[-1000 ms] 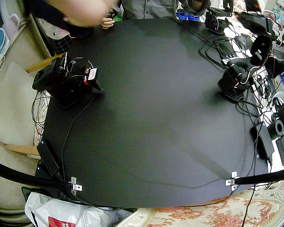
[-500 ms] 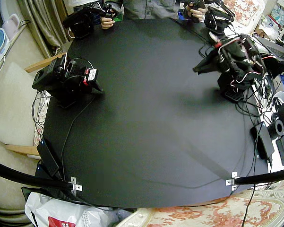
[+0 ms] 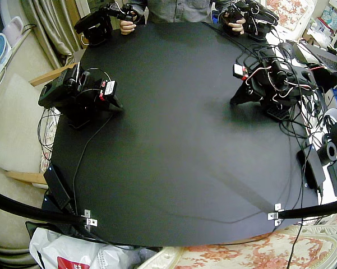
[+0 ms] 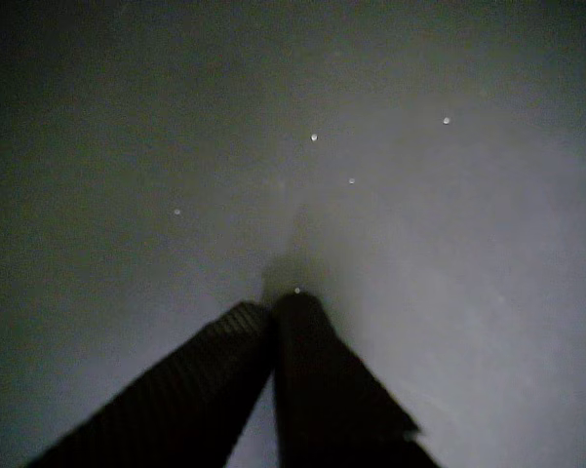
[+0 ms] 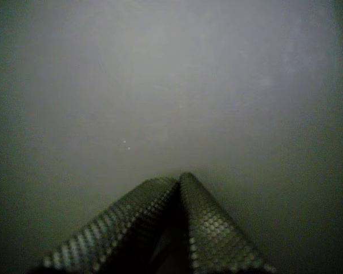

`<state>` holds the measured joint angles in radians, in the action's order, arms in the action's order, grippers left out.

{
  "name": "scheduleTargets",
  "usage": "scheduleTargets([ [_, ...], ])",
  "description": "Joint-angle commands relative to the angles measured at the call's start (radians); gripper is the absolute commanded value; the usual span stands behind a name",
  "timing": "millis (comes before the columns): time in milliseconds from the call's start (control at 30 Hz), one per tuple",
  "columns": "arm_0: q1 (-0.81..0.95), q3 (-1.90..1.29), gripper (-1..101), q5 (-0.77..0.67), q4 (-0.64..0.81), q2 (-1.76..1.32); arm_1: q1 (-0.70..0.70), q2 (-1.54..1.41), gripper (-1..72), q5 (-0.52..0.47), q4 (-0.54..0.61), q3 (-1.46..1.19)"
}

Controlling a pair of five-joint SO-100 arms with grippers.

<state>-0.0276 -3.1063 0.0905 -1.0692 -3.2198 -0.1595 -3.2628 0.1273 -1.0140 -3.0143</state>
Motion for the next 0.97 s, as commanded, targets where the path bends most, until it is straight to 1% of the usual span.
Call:
scheduleTargets([
  [0, -0.011, 0.011, 0, -0.003, -0.012, -0.020, -0.002, -0.011, -0.3, 0.011, -0.009, 0.008],
  [933, -0.006, 0.009, 0, 0.003, -0.012, -0.020, -0.003, -0.011, -0.3, 0.008, -0.009, 0.008],
])
